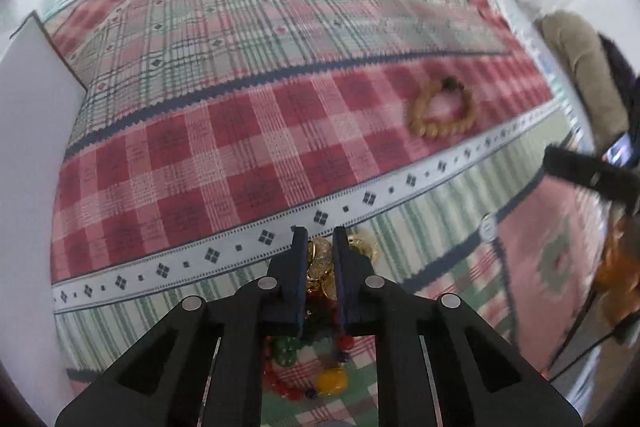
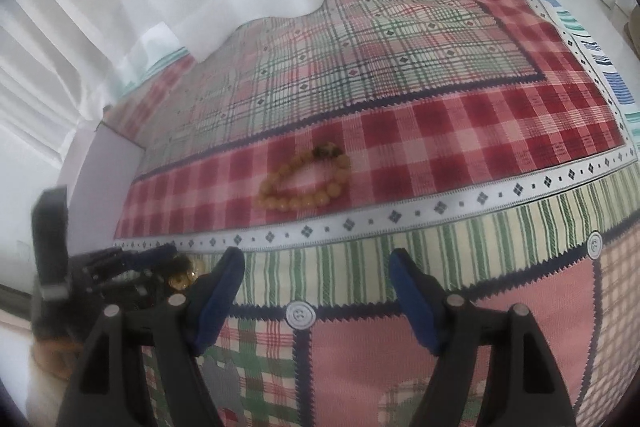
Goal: Organize jewelry
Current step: 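Grasp the gold coin pendant with the left tool while the right tool grasps the brown bead bracelet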
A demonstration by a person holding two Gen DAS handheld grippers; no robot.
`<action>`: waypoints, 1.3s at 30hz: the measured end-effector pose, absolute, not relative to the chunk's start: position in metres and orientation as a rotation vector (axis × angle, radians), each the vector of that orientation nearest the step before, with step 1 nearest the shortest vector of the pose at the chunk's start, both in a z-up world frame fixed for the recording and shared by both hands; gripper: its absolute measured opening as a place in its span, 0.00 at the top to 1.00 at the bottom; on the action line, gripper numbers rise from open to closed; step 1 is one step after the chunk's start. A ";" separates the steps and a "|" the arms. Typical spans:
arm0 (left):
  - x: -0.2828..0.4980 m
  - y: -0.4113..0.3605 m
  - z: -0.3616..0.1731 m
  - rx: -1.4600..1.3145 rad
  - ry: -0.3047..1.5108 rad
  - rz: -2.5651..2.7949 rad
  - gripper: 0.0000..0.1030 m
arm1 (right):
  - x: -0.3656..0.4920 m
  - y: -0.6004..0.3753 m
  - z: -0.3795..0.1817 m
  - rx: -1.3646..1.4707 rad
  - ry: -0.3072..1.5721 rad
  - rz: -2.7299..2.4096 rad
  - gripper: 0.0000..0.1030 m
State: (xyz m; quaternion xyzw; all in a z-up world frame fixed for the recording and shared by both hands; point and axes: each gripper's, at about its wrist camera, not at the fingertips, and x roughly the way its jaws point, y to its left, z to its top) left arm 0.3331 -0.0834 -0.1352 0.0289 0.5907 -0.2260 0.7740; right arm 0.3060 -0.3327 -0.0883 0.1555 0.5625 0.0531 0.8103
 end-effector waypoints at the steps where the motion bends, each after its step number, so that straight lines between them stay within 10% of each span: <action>1: 0.333 -0.079 -0.131 0.042 1.273 -0.487 0.90 | 0.305 -0.333 -0.088 0.332 1.202 0.114 0.26; 17: 0.333 -0.005 -0.074 -0.163 1.182 -0.393 0.90 | 0.351 -0.346 -0.091 0.345 1.190 0.060 0.27; 25: 0.330 0.024 -0.081 -0.216 1.194 -0.345 0.90 | 0.401 -0.314 -0.134 0.165 1.271 0.092 0.56; 28: 0.326 0.034 -0.078 -0.228 1.185 -0.334 0.90 | 0.402 -0.297 -0.139 0.033 1.253 0.055 0.89; 39: 0.295 0.053 -0.043 -0.253 1.128 -0.327 0.90 | 0.349 -0.299 -0.070 0.083 1.105 0.111 0.89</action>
